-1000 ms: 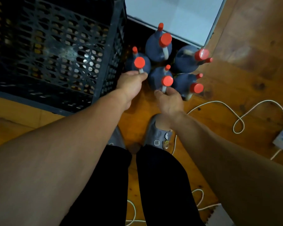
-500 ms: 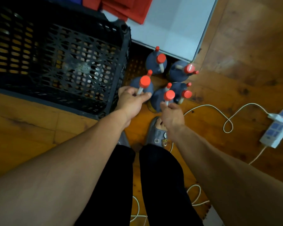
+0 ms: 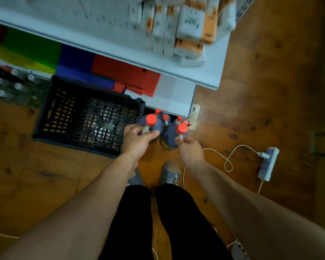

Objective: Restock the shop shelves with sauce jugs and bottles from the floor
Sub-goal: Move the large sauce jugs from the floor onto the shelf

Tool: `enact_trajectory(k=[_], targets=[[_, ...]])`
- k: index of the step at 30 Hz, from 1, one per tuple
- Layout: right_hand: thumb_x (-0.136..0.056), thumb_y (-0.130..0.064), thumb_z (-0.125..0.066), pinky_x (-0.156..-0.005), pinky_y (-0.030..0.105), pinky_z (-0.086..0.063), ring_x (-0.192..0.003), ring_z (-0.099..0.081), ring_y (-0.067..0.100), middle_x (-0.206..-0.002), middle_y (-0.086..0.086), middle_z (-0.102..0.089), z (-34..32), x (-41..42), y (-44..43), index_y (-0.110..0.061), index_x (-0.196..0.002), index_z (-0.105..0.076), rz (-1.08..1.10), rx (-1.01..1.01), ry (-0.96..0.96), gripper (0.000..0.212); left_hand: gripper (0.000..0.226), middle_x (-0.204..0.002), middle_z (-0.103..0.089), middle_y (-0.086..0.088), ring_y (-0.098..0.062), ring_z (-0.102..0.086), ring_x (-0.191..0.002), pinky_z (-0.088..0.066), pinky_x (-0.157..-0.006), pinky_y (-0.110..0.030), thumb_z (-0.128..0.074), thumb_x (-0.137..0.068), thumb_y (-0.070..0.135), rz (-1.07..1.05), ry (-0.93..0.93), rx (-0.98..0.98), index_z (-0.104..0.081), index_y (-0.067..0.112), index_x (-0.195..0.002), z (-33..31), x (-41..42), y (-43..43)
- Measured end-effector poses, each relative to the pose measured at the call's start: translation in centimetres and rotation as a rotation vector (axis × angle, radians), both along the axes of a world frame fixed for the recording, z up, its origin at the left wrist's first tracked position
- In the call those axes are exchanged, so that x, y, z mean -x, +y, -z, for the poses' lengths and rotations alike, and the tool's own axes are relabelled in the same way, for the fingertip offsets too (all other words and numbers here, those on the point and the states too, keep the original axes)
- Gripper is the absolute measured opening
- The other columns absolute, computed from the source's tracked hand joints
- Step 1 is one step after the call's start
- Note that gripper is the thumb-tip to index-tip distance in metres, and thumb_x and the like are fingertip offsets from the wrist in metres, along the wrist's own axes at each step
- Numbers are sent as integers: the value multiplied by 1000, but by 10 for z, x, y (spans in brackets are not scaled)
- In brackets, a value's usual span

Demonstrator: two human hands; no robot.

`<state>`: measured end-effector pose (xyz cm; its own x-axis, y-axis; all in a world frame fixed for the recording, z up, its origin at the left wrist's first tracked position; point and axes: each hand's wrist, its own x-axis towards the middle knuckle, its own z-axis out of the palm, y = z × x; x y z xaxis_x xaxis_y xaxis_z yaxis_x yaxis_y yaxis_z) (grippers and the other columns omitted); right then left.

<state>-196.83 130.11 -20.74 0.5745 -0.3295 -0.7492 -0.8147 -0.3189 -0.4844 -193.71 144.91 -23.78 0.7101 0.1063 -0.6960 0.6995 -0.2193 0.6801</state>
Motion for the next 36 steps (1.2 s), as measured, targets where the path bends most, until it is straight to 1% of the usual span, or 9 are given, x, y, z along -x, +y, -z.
enact_trajectory(k=[3, 6, 8, 12, 16, 22, 26, 31, 36], targets=[[-95, -33, -46, -74, 31, -40, -91, -57, 27, -91, 9, -59, -52, -8, 7, -16, -87, -59, -32, 36, -28, 23, 26, -116, -44, -8, -21, -54, -98, -40, -76, -29, -77, -77, 26, -1, -74, -32, -57, 9, -75, -59, -6, 12], [-94, -34, -46, -84, 41, -48, -96, -60, 34, -95, 15, -63, -106, -14, 19, -13, -91, -64, -50, 50, -88, 28, 29, -95, -45, -13, -26, -55, -86, -41, -61, -28, -78, -76, 21, 20, -151, -40, -52, 11, -67, -113, -11, 31], [-92, -33, -48, -75, 43, -48, -79, -58, 30, -77, 11, -60, -142, -17, 29, -15, -77, -61, -64, 45, -146, 27, 32, -82, -45, -8, -17, -50, -70, -34, -53, -20, -77, -76, 16, 30, -199, -27, -49, 9, -62, -147, -15, 46], [-91, -33, -51, -56, 30, -34, -65, -51, 21, -62, 2, -51, -211, -23, 46, -19, -65, -52, -57, 35, -266, 29, 27, -68, -50, -12, -16, -49, -64, -34, -58, -28, -76, -75, 13, 33, -293, 7, -56, -4, -68, -212, -25, 73], [-88, -34, -61, -53, 31, -29, -58, -44, 15, -58, 0, -45, -274, -32, 61, -20, -59, -49, -125, 27, -412, 35, 32, -70, -55, -15, -19, -54, -69, -36, -61, -31, -77, -76, 15, 0, -364, -6, -56, -9, -76, -275, -39, 95], [-80, -37, -74, -56, 32, -26, -54, -35, 18, -55, 1, -32, -352, -54, 82, -15, -61, -37, -220, 6, -586, 47, 31, -72, -53, -7, -18, -53, -69, -37, -59, -31, -80, -74, 17, -27, -501, -15, -50, 7, -77, -362, -57, 126], [-78, -31, -75, -51, 30, -25, -53, -36, 15, -53, 0, -35, -393, -72, 88, -16, -58, -37, -251, 49, -724, 46, 31, -74, -53, -11, -19, -54, -73, -39, -62, -31, -80, -72, 13, -18, -619, -11, -56, -3, -82, -407, -73, 139], [-79, -30, -74, -55, 31, -30, -57, -40, 15, -56, 0, -43, -429, -97, 91, -18, -57, -43, -241, 49, -834, 39, 21, -73, -60, -6, -17, -58, -74, -44, -63, -24, -76, -75, 4, -66, -701, 52, -56, 10, -73, -457, -96, 139], [-81, -31, -71, -56, 32, -34, -61, -48, 16, -58, 0, -51, -462, -134, 82, -19, -55, -48, -289, 55, -901, 36, 20, -82, -68, -13, -28, -66, -81, -52, -68, -37, -79, -73, 15, -88, -711, 63, -61, 11, -80, -491, -129, 138]])
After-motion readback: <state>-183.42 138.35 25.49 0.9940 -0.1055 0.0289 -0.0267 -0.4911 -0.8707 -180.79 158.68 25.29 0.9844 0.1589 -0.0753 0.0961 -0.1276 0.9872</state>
